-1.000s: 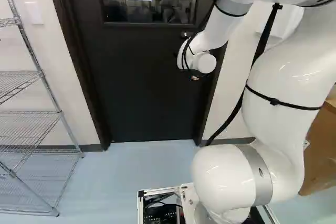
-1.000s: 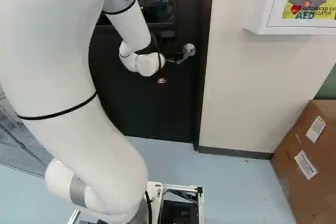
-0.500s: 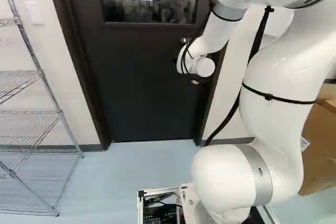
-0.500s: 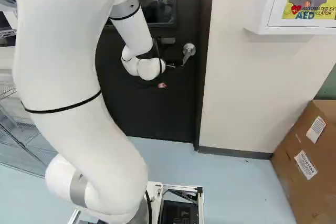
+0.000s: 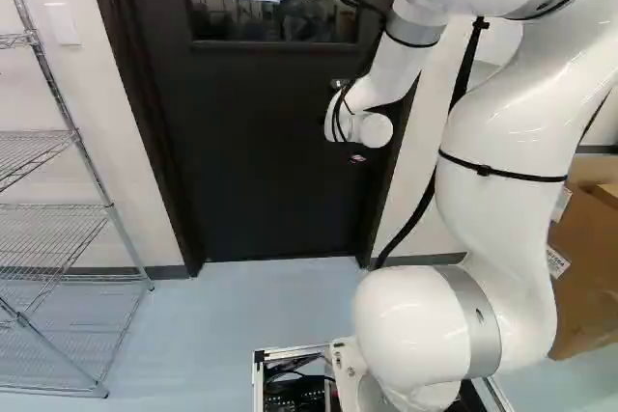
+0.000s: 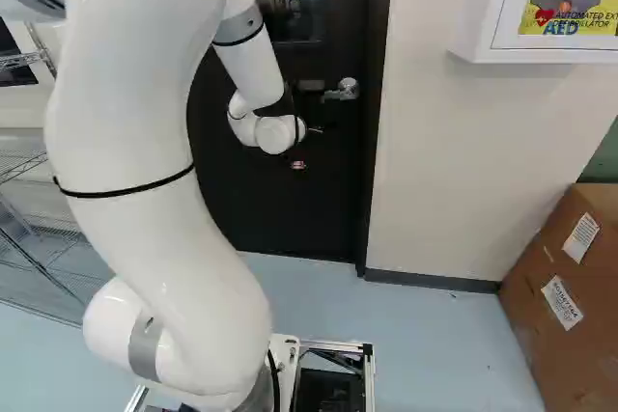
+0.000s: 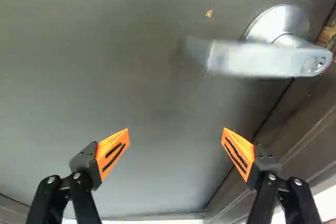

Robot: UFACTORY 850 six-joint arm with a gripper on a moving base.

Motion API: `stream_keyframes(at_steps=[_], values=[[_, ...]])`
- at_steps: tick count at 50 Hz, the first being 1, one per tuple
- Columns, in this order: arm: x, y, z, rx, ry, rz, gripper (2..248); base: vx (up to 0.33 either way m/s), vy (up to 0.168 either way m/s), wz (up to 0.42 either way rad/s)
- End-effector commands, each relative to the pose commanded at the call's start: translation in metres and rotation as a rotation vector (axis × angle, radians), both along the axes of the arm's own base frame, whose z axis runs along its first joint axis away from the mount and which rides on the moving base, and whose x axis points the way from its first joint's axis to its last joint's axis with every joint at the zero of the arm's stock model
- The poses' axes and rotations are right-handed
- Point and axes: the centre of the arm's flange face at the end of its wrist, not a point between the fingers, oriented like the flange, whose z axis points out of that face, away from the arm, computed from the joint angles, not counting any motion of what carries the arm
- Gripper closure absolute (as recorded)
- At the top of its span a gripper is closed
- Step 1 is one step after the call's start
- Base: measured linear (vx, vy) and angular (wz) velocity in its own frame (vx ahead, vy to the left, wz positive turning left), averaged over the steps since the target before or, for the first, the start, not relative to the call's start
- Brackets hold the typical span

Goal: Open the door and move inside

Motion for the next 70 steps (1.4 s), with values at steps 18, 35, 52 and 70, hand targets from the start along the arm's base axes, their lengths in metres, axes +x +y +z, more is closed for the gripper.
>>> stream_keyframes(at_steps=[18,35,52,70], values=[[0.0,-0.008,-0.001,0.056,-0.003,-0.108,3,0.0,0.0,0.0],[0.027,-0.014,-0.004,0.112,-0.018,-0.207,3,0.0,0.0,0.0],[0.06,-0.009,-0.007,0.121,-0.033,-0.209,3,0.0,0.0,0.0],[0.096,-0.003,-0.011,0.123,-0.052,-0.193,3,0.0,0.0,0.0]])
